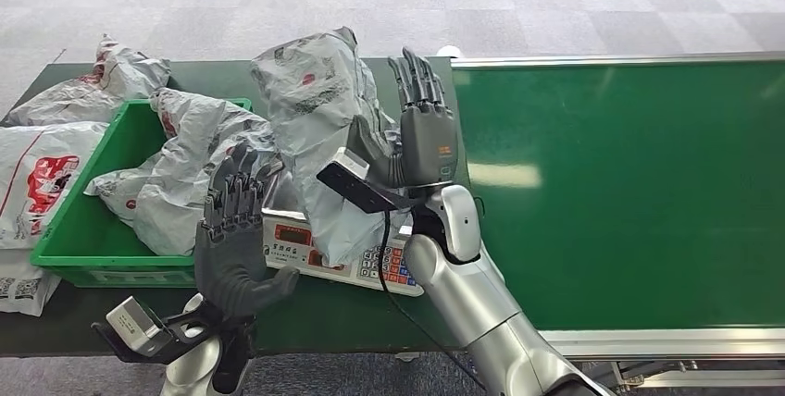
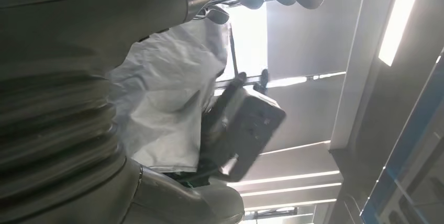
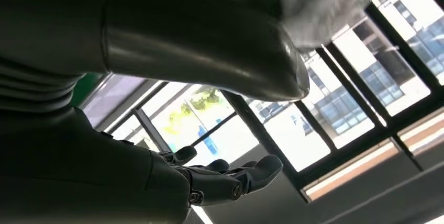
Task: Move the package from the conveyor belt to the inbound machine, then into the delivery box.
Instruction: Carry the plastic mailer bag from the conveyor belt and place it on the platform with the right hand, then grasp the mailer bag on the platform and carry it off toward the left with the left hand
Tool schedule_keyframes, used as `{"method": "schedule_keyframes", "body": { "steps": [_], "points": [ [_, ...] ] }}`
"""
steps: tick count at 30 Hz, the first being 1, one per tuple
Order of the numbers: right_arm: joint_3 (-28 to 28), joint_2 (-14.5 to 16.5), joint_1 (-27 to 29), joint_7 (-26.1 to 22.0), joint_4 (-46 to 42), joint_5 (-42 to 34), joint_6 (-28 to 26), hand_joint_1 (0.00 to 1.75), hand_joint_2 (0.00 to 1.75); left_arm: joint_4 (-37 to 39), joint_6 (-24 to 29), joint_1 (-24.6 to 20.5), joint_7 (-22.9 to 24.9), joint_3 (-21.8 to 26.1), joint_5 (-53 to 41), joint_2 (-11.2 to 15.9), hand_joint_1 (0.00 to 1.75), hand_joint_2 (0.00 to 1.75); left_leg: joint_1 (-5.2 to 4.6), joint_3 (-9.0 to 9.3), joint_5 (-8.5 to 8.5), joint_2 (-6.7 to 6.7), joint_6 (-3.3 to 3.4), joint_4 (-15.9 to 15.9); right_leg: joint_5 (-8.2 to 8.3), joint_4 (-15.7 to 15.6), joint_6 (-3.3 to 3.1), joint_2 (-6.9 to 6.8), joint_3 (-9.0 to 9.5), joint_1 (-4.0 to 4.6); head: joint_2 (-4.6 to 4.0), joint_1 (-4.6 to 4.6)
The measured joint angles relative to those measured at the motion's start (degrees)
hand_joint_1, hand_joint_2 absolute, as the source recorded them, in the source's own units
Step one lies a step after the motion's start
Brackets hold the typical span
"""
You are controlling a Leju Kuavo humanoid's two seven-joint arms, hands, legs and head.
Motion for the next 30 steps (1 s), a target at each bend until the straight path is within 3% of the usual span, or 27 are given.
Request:
{"method": "schedule_keyframes", "body": {
  "steps": [2,4,8,10,23,26,28,30],
  "points": [
    [-0.4,-0.3,1.6,1.1,-4.0,1.5,-2.0,0.00,0.00,0.0,0.0,0.0,0.0,0.0,0.0,0.0,0.00,1.75,0.00,0.00,-0.01,0.00,0.00,0.0,0.00,0.0,0.00,0.00,0.00,0.00,0.00,0.00],
    [-1.0,-0.6,3.1,4.2,-7.8,4.4,0.2,0.00,0.00,0.0,0.0,-0.2,0.0,0.1,-0.1,0.0,0.00,1.75,0.00,0.01,-0.03,0.02,0.00,0.0,0.00,0.0,0.00,0.01,0.00,0.00,0.00,0.00],
    [-1.3,-1.2,3.7,18.1,-10.6,15.4,16.5,0.00,0.00,-0.2,0.1,-0.4,0.3,0.7,-0.7,-0.2,0.00,1.75,0.00,0.01,-0.04,0.04,0.00,0.0,0.00,0.0,0.00,0.02,-0.01,0.00,0.00,-0.01],
    [-1.3,-1.4,3.3,22.5,-9.7,18.3,20.9,0.00,0.00,-0.3,-0.1,-0.5,0.6,1.2,-1.0,-0.4,0.00,1.75,0.00,-0.01,0.00,0.02,0.00,0.0,0.01,0.0,0.00,0.00,0.00,0.00,0.00,-0.01],
    [-1.3,-2.0,2.0,24.6,-5.2,19.6,22.8,0.00,0.00,-0.6,-0.6,-1.5,1.1,1.7,-1.1,-1.1,0.00,1.75,0.00,-0.03,0.02,0.01,-0.01,0.0,0.02,0.0,-0.01,0.00,-0.01,0.00,0.00,-0.01],
    [-1.3,-2.0,1.9,23.9,-5.1,19.6,20.3,0.00,0.00,-0.6,-0.5,-1.7,1.2,1.7,-1.3,-1.1,0.00,1.75,0.00,-0.02,0.02,0.01,-0.01,0.0,0.02,0.0,-0.01,0.00,-0.02,0.00,0.00,-0.01],
    [-1.3,-2.1,2.2,21.5,-6.3,18.9,13.1,0.00,0.87,-0.5,0.4,-1.9,2.0,1.7,-2.9,-1.1,0.00,1.75,0.00,-0.01,0.02,0.00,-0.01,0.0,0.02,0.0,-0.01,-0.01,-0.04,0.00,0.00,-0.01],
    [-1.8,-2.1,3.6,14.6,-10.7,16.8,2.6,0.00,1.75,0.0,4.2,-2.5,4.0,1.7,-8.2,-1.1,0.00,1.75,-0.01,-0.01,0.02,-0.04,-0.01,0.0,0.02,0.0,-0.01,-0.04,-0.05,0.00,0.00,0.00]
  ]
}}
